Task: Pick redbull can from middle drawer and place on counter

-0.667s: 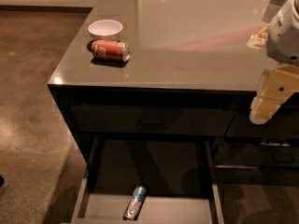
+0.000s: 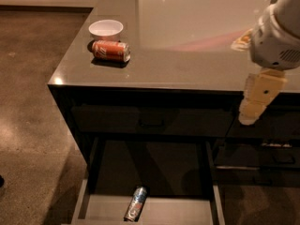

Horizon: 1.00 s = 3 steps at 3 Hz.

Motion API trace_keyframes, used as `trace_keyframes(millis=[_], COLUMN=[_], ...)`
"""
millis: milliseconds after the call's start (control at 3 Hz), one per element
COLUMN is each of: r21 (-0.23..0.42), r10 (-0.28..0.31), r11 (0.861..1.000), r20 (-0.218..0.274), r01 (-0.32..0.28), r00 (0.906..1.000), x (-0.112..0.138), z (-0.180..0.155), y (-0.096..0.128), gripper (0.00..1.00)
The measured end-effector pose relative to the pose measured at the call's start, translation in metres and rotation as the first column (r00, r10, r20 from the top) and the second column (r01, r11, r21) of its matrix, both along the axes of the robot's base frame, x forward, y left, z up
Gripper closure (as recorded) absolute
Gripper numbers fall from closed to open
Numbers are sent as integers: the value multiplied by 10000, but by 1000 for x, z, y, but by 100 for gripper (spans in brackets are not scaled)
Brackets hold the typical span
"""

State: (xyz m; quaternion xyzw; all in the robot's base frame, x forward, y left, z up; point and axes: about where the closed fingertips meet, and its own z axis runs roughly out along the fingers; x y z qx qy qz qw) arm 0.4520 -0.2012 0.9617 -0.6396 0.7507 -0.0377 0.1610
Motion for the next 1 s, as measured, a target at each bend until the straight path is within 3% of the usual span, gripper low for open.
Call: trace_keyframes(millis=[333, 667, 1000], r21=[-267, -809, -1038], r10=[1684, 3662, 4457], r11=[9855, 9282, 8899], r20=[212, 278, -88], r01=[-1678, -3631, -4441], r00=[9855, 9301, 8951], x=[11, 9, -4], z=[-35, -105, -149], y=[30, 54, 58], gripper=[0, 0, 0])
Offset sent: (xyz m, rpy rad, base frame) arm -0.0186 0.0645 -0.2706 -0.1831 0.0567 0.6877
